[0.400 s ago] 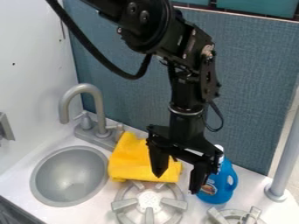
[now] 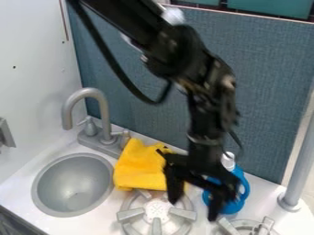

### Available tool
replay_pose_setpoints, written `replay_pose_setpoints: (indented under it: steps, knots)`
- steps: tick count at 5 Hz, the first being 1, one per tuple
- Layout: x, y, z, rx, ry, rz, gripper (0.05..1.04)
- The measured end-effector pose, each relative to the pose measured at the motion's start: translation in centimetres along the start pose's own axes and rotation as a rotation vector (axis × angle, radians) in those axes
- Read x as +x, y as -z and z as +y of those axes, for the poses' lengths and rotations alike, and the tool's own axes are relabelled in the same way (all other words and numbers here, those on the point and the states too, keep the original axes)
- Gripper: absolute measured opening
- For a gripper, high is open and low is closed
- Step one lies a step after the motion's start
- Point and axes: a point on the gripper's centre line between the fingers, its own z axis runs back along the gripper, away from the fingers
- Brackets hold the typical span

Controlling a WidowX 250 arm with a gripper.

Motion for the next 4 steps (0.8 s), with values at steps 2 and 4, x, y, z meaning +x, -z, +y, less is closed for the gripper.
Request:
replay_pose_setpoints:
  steps: [2,4]
  knots:
    - [2.3,4.1,-4.3,0.014,0.052,0.054,1.007]
    - [4.8,7.3,-5.8,0.102,0.008,0.067,1.007]
